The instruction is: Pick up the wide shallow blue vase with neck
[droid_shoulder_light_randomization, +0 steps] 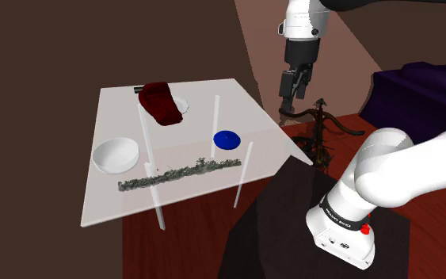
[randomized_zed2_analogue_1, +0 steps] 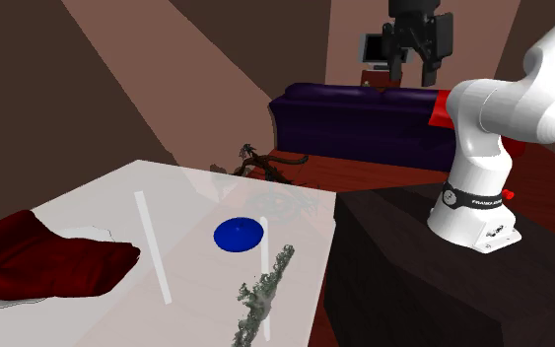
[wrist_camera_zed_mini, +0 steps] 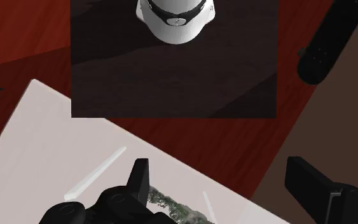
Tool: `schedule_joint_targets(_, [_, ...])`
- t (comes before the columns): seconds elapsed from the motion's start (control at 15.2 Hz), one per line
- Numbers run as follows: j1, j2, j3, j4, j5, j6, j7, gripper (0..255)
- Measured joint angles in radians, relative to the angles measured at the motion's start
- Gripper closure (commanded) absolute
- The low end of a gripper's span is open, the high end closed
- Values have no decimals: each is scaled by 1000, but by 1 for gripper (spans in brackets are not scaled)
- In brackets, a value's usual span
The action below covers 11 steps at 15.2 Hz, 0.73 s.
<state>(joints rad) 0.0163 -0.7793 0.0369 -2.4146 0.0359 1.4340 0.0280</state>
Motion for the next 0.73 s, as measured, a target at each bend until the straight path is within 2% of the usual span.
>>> schedule_joint_targets(0.13, [-2, 10, -5, -4, -4, 16, -6, 0])
schedule_joint_targets(0.26, [-11, 30, -23, -31, -18, 68, -27, 0])
schedule_joint_targets(0.73, [-37, 192, -80, -102, -52, 333, -91, 0])
